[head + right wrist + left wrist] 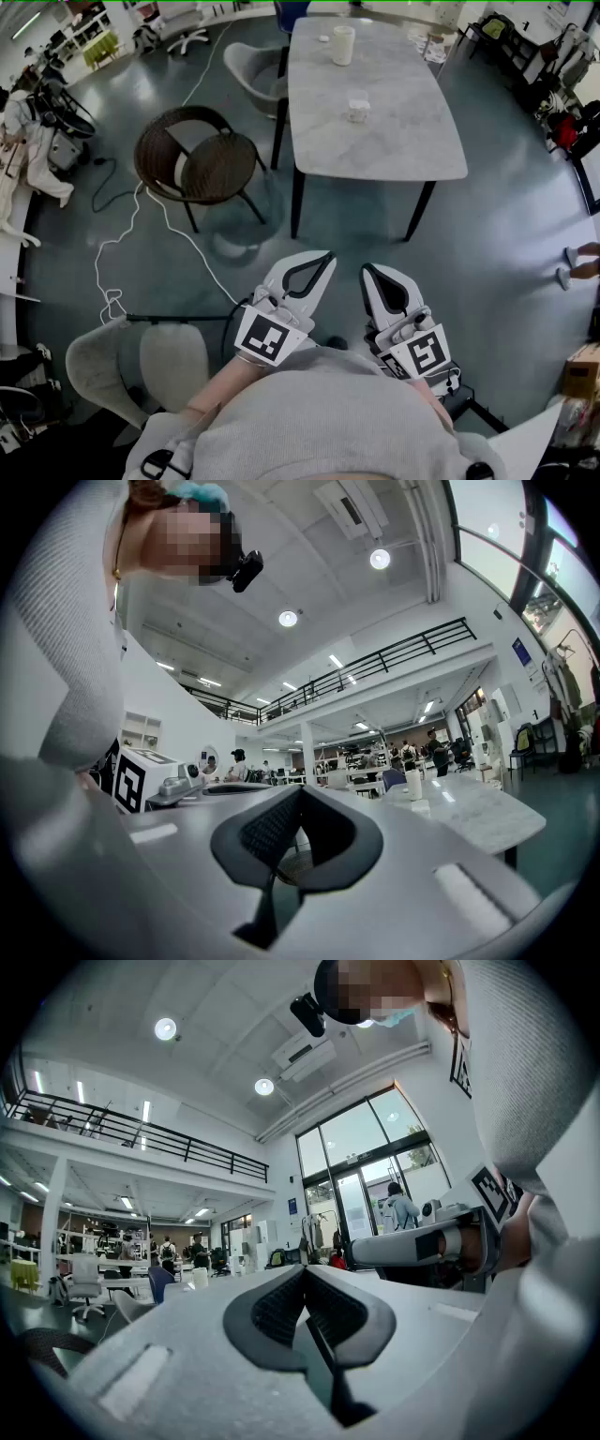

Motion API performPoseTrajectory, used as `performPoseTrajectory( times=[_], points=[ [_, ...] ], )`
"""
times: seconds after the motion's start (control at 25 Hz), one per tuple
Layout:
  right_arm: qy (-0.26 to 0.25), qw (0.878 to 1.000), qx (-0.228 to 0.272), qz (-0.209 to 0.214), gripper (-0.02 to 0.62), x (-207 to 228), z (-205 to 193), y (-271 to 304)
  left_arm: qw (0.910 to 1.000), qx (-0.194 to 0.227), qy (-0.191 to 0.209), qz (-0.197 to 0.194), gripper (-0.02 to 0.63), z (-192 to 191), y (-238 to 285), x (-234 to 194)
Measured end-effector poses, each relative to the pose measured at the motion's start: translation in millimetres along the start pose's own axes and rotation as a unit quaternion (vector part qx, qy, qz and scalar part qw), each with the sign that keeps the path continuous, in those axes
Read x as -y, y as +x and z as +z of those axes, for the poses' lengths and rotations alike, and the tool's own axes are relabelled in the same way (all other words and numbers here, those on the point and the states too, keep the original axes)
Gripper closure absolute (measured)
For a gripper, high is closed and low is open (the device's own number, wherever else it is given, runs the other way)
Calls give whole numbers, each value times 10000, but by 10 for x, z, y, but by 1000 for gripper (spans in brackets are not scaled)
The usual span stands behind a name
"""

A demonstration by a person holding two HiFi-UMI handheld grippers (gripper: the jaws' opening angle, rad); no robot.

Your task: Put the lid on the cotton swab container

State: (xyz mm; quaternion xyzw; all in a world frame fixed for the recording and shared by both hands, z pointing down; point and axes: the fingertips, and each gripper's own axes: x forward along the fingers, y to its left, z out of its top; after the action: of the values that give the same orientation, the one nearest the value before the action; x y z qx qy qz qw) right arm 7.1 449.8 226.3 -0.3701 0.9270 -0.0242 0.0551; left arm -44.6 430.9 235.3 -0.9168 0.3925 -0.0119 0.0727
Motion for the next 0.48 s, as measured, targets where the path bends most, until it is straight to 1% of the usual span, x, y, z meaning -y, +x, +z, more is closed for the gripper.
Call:
performPoseTrajectory(
  times=[0.24, 0.48],
  points=[
    [-45, 10000, -24, 34, 595, -28, -1, 44, 10000, 27, 23, -7, 609, 10, -6, -38],
    [-43, 10000, -52, -19, 595, -22, -8, 72, 10000, 15, 62, -36, 609, 1, -24, -73]
  ],
)
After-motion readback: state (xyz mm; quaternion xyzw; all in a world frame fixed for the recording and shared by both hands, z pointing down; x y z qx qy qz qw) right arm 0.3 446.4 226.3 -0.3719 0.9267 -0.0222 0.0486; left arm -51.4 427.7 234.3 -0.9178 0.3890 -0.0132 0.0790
